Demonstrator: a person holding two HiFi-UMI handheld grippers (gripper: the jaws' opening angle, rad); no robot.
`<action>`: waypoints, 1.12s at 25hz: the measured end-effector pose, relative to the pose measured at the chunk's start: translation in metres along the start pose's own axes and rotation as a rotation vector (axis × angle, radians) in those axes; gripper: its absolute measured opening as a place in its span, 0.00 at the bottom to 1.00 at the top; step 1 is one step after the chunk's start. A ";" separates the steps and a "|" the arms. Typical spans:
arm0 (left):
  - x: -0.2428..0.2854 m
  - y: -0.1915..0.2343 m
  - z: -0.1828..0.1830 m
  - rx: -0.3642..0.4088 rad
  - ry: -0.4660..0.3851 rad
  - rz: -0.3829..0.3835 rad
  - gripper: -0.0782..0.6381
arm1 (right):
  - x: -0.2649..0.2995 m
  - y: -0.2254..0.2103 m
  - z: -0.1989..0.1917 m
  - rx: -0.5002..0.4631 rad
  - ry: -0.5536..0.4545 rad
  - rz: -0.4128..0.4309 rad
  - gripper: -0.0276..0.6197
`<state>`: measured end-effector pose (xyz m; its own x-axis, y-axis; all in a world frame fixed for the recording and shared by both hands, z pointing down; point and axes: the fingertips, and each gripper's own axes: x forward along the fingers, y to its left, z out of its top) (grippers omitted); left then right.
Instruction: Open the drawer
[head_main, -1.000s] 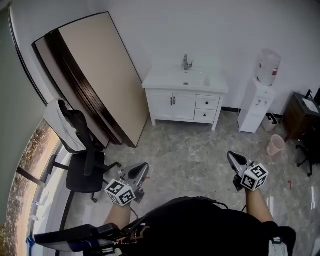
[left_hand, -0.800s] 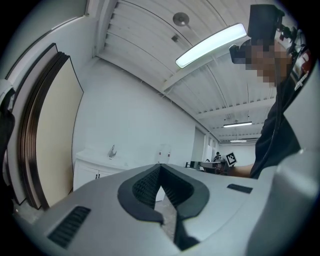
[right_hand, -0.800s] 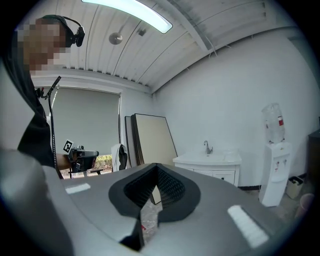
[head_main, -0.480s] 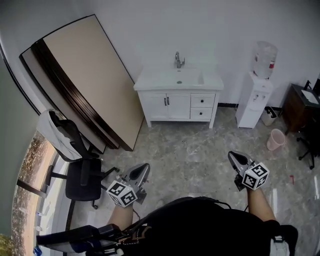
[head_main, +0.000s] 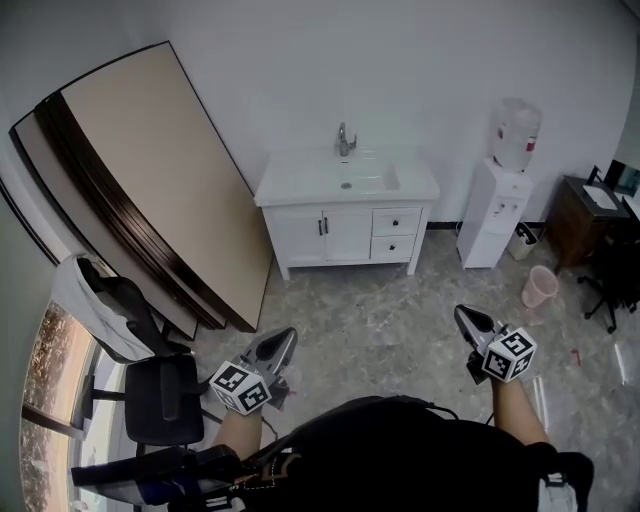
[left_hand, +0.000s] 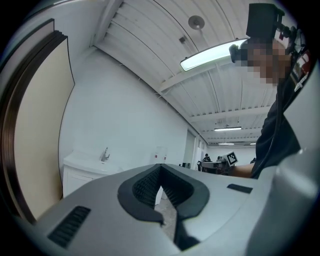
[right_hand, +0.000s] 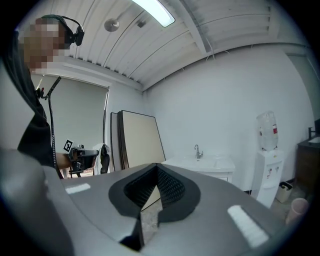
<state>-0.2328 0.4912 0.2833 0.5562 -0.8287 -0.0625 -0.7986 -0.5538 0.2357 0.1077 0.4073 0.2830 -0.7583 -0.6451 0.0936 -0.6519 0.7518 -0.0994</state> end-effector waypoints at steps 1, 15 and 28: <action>-0.003 0.014 0.004 0.001 0.000 -0.004 0.10 | 0.012 0.005 0.002 0.000 -0.002 -0.005 0.04; -0.031 0.157 0.010 -0.039 0.014 0.005 0.10 | 0.152 0.054 -0.002 -0.013 0.065 0.008 0.04; 0.043 0.177 0.014 -0.019 0.010 0.128 0.10 | 0.225 -0.043 0.002 0.011 0.043 0.135 0.04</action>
<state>-0.3532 0.3565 0.3082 0.4525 -0.8915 -0.0207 -0.8586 -0.4418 0.2598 -0.0347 0.2300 0.3067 -0.8382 -0.5317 0.1213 -0.5443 0.8295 -0.1252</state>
